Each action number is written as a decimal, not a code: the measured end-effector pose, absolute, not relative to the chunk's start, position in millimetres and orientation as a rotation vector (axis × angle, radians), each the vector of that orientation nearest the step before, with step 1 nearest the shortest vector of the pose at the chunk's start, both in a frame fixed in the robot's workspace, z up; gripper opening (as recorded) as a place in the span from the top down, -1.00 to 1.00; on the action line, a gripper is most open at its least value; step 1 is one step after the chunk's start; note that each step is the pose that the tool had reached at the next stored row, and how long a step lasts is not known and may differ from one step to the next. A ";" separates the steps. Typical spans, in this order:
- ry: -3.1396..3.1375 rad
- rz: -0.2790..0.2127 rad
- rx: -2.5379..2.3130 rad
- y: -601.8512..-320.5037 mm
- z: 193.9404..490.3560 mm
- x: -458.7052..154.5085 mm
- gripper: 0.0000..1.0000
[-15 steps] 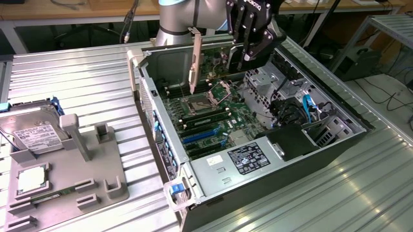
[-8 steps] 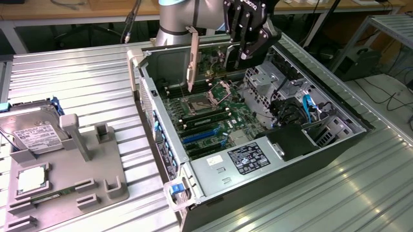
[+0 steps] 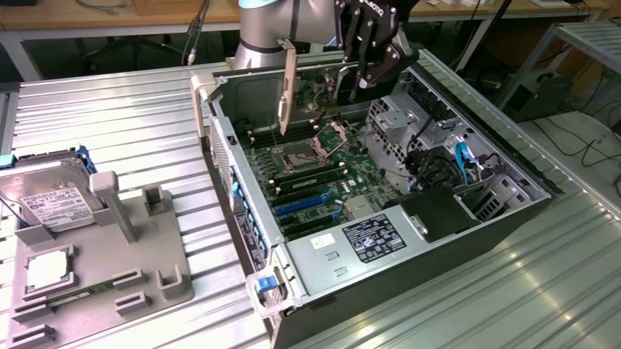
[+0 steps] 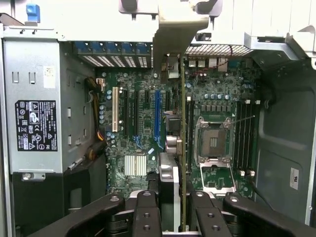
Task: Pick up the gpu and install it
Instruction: 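Insert the gpu into the slot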
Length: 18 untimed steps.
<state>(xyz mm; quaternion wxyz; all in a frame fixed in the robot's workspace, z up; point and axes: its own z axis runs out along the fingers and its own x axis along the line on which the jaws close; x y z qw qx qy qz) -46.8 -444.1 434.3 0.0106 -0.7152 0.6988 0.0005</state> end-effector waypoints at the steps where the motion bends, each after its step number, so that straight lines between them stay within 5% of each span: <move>1: 2.184 0.002 -2.228 -444.0 434.0 -46.7 0.44; 18: 2.219 0.006 -2.198 -443.8 422.2 -46.7 0.44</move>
